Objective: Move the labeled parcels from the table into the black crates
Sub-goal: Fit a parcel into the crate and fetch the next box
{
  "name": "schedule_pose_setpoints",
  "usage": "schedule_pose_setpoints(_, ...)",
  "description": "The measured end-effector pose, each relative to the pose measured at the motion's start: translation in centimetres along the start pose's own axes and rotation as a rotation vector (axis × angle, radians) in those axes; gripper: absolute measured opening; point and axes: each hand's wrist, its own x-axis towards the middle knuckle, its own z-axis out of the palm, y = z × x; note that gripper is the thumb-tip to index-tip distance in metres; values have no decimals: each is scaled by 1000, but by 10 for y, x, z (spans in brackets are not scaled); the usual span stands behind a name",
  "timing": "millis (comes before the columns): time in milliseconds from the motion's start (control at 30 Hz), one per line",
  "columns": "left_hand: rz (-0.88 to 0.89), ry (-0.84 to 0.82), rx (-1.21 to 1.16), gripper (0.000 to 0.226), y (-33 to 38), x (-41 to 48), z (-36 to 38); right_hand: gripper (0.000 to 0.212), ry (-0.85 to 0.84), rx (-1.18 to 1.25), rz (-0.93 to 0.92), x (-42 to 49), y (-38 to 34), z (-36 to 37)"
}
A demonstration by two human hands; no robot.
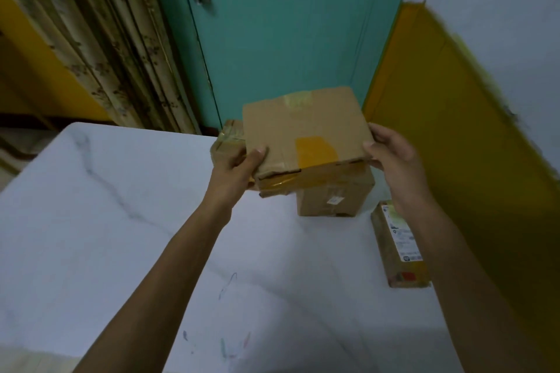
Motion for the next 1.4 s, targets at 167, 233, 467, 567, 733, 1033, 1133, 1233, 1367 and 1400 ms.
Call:
schedule_pose_setpoints(167, 23, -58, 125, 44, 4, -10, -35, 35, -71, -79, 38, -13, -5, 29)
schedule_pose_setpoints(233, -35, -57, 11, 39, 7, -13, -50, 15, -66, 52, 47, -20, -4, 38)
schedule_pose_setpoints(467, -115, 39, -127, 32, 14, -13, -75, 48, 132, 228, 186, -38, 2, 78)
schedule_pose_setpoints(567, -54, -16, -111, 14, 10, -11, -80, 56, 131, 358, 295, -42, 8, 86)
schedule_pose_setpoints(733, -130, -148, -191, 40, 6, -12, -89, 56, 114, 397, 356, -48, 18, 91)
schedule_pose_setpoints(1033, -22, 29, -269, 35, 8, -6, -89, 40, 62, 319, 278, -68, 39, 105)
schedule_pose_setpoints(1133, 69, 203, -340, 48, 21, -2, -88, 36, -17, 367, 306, -78, 42, 113)
schedule_pose_setpoints(1233, 151, 300, -409, 40, 41, 8, -88, 46, -174, 522, 379, -87, 39, 127)
schedule_pose_setpoints(1367, 270, 196, -399, 31, 65, 15, -95, 87, -300, 535, 426, -93, 31, 137)
schedule_pose_setpoints(1400, 282, 153, -384, 33, 68, 15, -97, 95, -328, 514, 423, -94, 30, 138)
